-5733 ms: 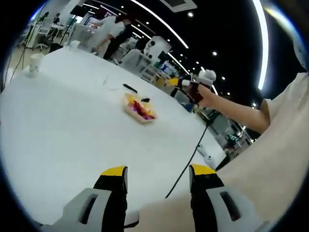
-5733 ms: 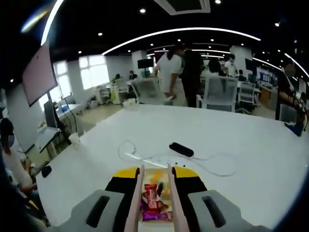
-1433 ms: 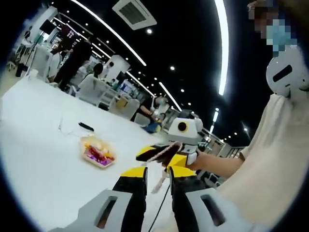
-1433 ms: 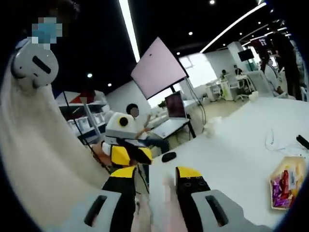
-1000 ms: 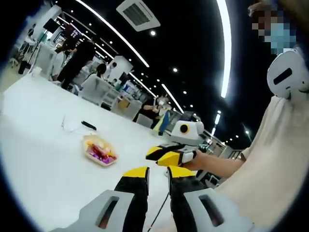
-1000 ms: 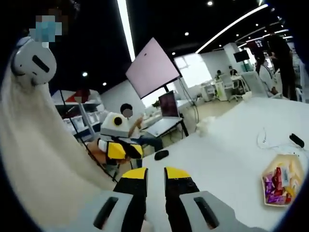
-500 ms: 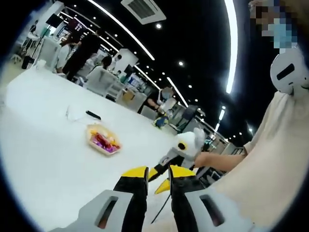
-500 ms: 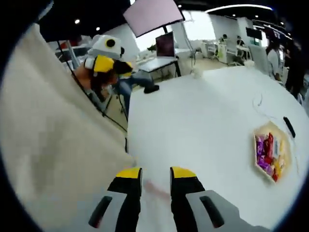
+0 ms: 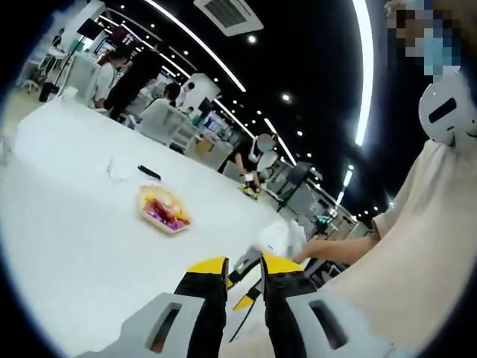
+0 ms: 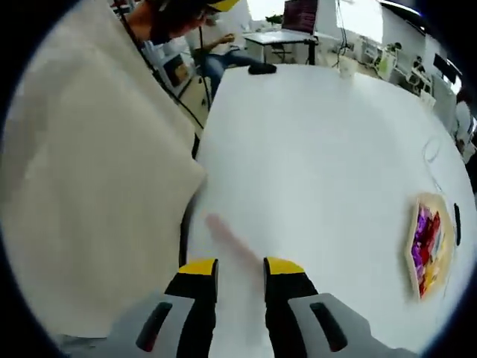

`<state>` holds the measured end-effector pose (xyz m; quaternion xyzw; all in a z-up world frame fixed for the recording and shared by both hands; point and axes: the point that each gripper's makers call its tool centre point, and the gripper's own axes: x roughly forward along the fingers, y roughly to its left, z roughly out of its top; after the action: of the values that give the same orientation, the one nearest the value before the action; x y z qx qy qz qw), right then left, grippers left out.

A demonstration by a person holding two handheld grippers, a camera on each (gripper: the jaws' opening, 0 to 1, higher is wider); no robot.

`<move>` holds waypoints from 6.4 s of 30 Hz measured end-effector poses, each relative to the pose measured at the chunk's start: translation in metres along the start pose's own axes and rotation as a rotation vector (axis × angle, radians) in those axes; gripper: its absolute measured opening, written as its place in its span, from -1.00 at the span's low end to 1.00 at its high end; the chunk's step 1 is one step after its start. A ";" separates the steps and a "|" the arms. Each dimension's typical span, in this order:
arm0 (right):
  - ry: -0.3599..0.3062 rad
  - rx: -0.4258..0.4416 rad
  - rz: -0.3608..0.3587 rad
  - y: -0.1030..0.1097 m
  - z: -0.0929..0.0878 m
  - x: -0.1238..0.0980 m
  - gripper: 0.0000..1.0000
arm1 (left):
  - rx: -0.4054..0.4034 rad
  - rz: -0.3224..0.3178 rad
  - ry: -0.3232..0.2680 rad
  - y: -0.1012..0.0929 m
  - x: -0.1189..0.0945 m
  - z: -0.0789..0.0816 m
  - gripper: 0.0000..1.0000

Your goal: Place the target food into the container with the food tongs after gripping and lifting it, then release it inside without dropping or visibly crushing the food.

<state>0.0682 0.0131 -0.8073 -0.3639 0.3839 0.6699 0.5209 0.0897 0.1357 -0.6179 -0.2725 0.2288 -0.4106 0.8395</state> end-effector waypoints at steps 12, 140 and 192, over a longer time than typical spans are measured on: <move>0.071 -0.123 -0.042 -0.006 -0.017 0.032 -0.54 | 0.005 0.041 0.026 0.005 -0.006 -0.012 -0.67; -0.736 0.731 0.628 0.012 0.119 -0.103 -0.60 | 0.403 -0.264 0.161 -0.061 -0.003 -0.019 -1.00; -0.441 0.443 0.251 0.037 0.051 -0.100 -0.70 | 0.267 -0.352 0.175 -0.049 0.026 -0.017 -1.00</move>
<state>0.0472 0.0109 -0.6912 -0.0382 0.4401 0.6918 0.5712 0.0664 0.0846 -0.6033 -0.1580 0.1931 -0.5995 0.7605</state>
